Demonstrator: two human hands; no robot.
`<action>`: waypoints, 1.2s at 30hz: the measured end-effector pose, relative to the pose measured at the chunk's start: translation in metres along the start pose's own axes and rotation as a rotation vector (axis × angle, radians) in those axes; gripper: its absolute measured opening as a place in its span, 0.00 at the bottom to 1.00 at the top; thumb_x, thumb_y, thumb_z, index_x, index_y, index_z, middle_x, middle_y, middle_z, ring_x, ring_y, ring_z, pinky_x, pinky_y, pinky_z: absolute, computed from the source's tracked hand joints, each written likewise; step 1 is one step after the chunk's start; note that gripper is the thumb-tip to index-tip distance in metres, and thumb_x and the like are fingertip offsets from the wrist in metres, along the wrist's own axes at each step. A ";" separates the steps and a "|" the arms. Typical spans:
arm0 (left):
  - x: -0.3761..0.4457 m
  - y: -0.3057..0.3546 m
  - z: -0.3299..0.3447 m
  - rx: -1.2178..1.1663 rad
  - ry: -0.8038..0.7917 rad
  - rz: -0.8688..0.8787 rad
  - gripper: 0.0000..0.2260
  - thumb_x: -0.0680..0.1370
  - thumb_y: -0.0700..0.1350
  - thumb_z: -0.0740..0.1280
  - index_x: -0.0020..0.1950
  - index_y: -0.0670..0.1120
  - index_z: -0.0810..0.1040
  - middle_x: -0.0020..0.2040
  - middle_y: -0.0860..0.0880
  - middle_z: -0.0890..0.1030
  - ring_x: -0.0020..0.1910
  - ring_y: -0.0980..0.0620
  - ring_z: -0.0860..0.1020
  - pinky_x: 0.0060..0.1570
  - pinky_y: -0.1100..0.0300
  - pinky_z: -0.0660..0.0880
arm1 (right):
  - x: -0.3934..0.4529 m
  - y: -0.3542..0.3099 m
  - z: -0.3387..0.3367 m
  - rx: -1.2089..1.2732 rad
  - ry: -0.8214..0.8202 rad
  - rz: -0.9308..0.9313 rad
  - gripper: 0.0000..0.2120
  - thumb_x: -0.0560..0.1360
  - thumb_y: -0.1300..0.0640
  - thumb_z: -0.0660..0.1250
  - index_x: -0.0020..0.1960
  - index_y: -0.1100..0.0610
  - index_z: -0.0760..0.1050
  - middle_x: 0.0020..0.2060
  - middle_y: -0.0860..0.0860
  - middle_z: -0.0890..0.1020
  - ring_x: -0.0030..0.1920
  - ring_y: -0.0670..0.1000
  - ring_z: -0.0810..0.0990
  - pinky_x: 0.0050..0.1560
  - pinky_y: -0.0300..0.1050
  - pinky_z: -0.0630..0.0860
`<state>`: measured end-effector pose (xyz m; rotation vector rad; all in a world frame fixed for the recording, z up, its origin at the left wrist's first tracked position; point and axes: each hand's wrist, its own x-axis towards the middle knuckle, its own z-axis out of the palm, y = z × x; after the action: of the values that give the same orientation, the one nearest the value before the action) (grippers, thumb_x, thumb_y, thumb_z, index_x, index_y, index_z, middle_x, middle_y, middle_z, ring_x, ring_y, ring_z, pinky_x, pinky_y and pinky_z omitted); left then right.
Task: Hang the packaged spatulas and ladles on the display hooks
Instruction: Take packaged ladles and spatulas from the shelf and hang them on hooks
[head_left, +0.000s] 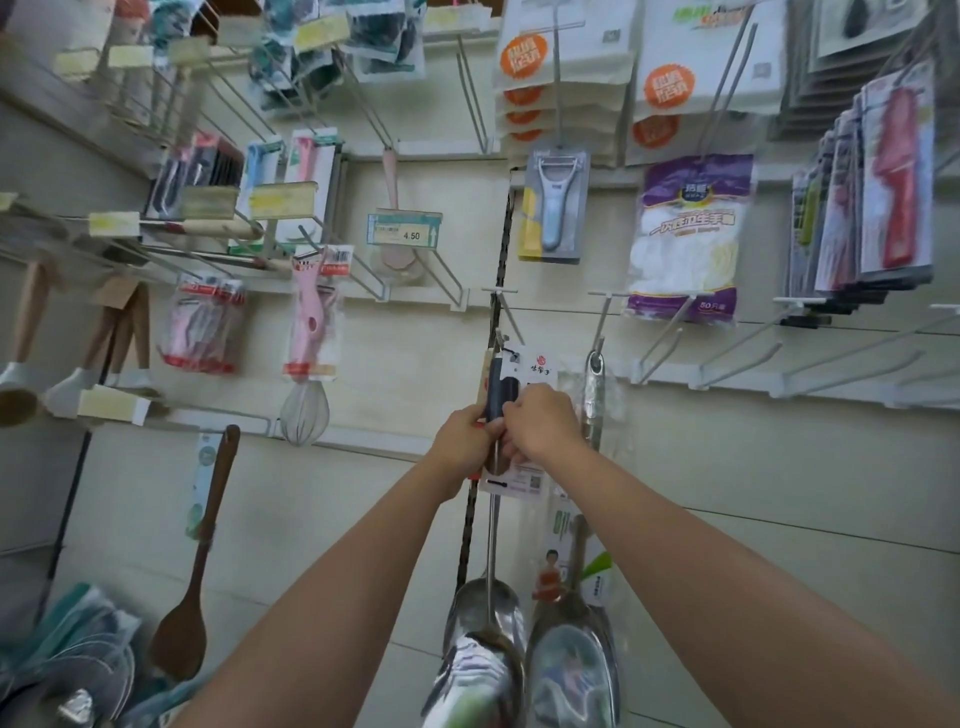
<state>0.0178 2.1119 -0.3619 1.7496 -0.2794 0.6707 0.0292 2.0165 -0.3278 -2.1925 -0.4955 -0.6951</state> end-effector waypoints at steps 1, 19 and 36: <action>0.003 0.000 0.000 0.004 0.025 -0.007 0.05 0.80 0.39 0.59 0.55 0.45 0.70 0.36 0.45 0.76 0.30 0.50 0.74 0.33 0.60 0.72 | 0.000 0.001 -0.001 -0.003 -0.003 0.008 0.10 0.77 0.58 0.58 0.46 0.62 0.77 0.41 0.59 0.82 0.41 0.58 0.82 0.47 0.52 0.81; 0.005 -0.003 0.026 0.307 0.208 -0.076 0.07 0.73 0.34 0.59 0.37 0.41 0.74 0.45 0.39 0.75 0.47 0.43 0.75 0.47 0.56 0.73 | -0.033 0.028 -0.006 0.087 -0.296 -0.042 0.20 0.75 0.68 0.54 0.65 0.59 0.72 0.58 0.58 0.77 0.54 0.56 0.77 0.52 0.49 0.79; -0.058 -0.005 0.150 0.117 -0.040 -0.107 0.07 0.70 0.37 0.62 0.34 0.40 0.77 0.36 0.38 0.78 0.38 0.44 0.77 0.43 0.51 0.77 | -0.082 0.141 -0.065 0.306 0.007 0.182 0.12 0.72 0.69 0.57 0.43 0.61 0.79 0.40 0.61 0.81 0.33 0.58 0.81 0.27 0.39 0.73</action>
<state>0.0171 1.9629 -0.4214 1.8774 -0.1759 0.5847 0.0218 1.8681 -0.4202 -1.9173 -0.3660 -0.4934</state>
